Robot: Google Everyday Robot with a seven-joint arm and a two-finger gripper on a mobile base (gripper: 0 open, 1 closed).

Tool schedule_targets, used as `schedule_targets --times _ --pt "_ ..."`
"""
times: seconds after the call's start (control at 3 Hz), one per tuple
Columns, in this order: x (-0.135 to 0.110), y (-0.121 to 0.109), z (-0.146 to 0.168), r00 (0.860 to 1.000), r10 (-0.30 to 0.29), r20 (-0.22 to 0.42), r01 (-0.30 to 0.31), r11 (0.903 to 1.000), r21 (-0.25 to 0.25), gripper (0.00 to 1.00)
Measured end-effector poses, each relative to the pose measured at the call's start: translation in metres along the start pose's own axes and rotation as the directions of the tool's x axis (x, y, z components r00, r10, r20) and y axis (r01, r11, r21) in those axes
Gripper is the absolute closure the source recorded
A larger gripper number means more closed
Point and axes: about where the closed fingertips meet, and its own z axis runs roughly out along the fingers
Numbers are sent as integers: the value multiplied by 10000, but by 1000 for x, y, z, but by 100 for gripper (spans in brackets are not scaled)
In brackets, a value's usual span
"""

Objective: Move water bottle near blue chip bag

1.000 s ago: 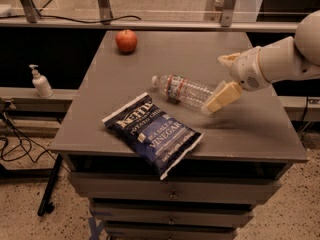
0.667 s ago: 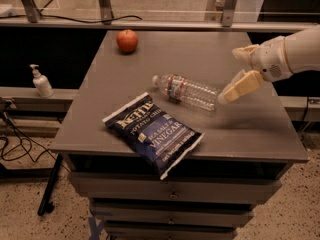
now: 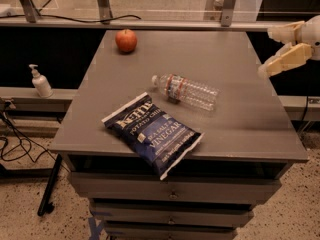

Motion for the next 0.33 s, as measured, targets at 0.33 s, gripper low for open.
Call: schedule_targets --times 0.33 --pt "0 0 0 10000 0 0 0 10000 -2 0"
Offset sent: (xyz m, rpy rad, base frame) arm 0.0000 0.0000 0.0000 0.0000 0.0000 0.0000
